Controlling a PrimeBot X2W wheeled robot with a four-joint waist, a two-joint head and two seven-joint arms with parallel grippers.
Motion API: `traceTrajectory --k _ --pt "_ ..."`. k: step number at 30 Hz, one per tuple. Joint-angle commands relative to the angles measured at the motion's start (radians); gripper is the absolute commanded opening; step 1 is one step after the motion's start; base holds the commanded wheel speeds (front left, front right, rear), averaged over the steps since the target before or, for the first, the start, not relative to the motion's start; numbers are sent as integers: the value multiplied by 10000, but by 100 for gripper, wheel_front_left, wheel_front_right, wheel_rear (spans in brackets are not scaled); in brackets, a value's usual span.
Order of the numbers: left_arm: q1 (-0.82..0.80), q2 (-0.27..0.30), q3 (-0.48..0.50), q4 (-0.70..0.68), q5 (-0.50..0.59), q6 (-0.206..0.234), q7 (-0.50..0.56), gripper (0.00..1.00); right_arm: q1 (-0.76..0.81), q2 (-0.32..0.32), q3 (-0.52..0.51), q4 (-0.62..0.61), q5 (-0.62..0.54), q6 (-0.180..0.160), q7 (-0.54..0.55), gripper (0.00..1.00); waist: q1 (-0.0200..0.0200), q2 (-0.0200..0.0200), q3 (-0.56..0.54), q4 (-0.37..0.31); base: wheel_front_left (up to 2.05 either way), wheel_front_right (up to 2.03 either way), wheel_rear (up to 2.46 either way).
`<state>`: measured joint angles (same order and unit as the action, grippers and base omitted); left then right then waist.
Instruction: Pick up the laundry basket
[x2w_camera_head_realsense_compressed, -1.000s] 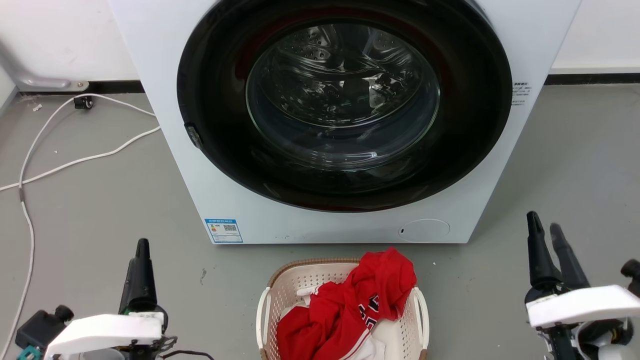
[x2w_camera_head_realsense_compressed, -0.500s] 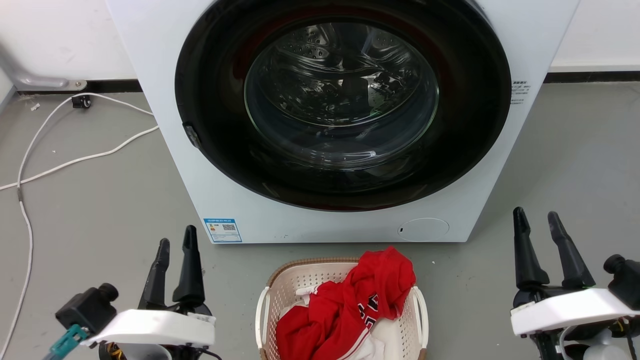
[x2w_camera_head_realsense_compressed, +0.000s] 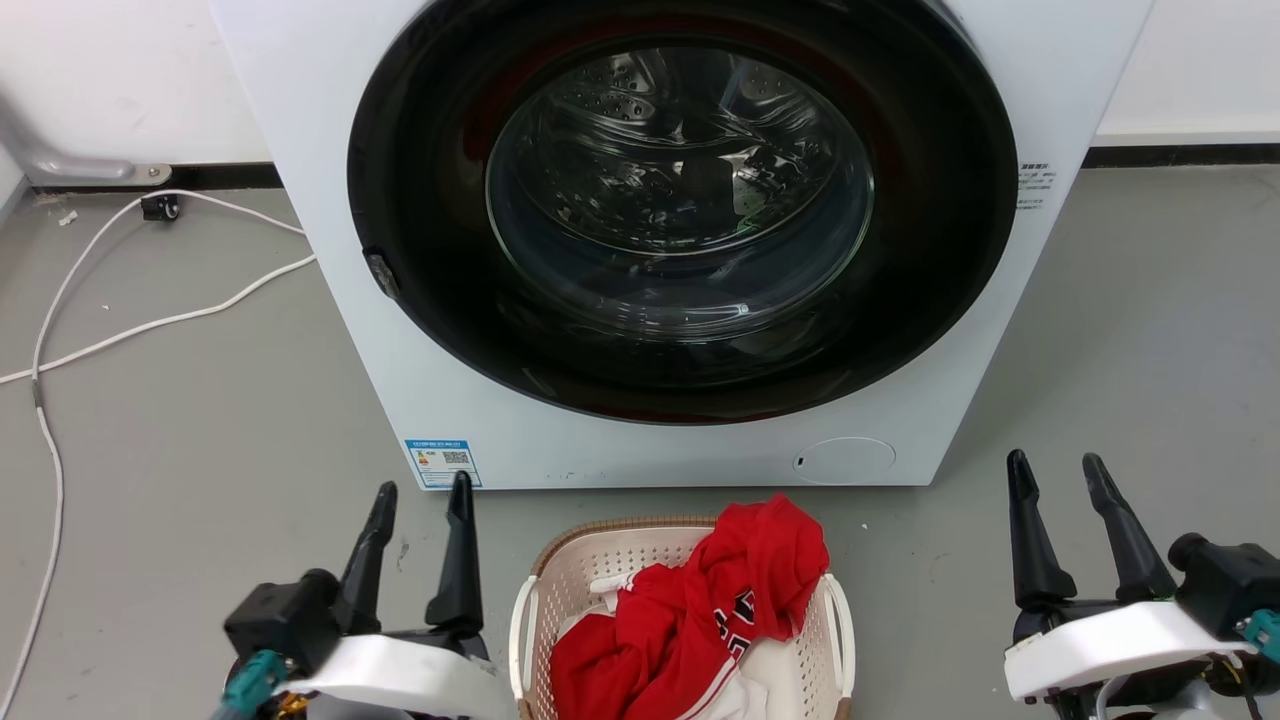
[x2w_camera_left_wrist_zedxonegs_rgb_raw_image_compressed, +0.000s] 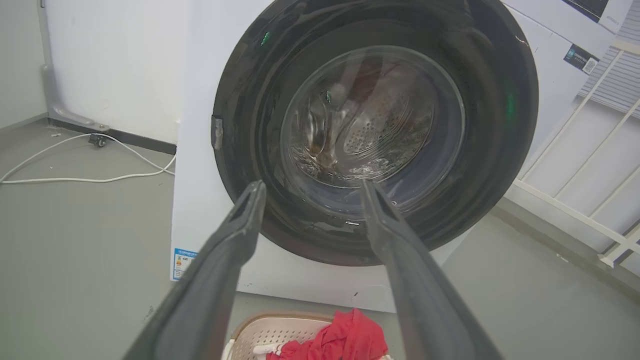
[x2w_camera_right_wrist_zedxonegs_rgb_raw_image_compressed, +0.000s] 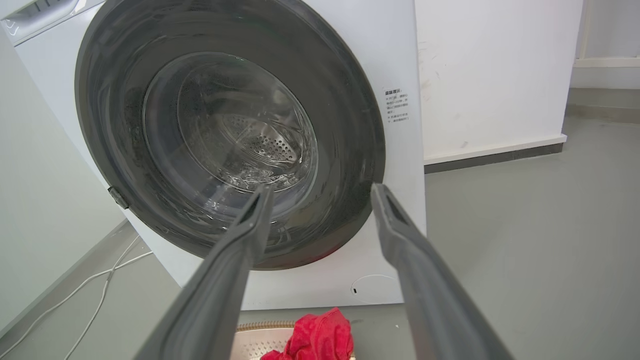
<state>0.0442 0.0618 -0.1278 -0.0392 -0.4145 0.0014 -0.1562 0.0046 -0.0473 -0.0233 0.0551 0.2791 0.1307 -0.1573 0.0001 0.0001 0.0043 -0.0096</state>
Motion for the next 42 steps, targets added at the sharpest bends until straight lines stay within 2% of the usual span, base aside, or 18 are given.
traceTrajectory --k 1,11,14,20,30,32,42 --pt "26 93 -137 -94 266 66 -98 100 6 -43 -2 -41 -255 0 -83 100 -1 -1 -5 0 0 0 0" --pt "47 626 -1134 119 1298 609 -340 100 73 -43 122 246 -1207 -1 -326 100 -1 -1 -44 -14 0 0 0" --pt "108 497 -1102 73 1163 762 -411 100 86 -43 231 263 -1319 -1 -399 100 -1 -1 -62 -9 0 0 0" --pt "192 585 -1307 187 1689 590 -537 100 116 -43 205 324 -1780 -1 -525 100 -1 -1 -94 -31 0 0 0" --pt "349 408 -1219 309 2349 777 -736 100 200 -44 430 328 -2540 -1 -729 100 -1 -1 -150 -84 0 0 0" --pt "411 329 -1080 285 2296 721 -776 100 220 -45 432 291 -2395 -2 -767 100 -1 -1 -147 -94 0 0 0" --pt "665 -23 -489 641 2437 -92 -962 100 260 -39 256 711 -1511 -1 -954 100 -1 -1 -124 -139 0 0 0"
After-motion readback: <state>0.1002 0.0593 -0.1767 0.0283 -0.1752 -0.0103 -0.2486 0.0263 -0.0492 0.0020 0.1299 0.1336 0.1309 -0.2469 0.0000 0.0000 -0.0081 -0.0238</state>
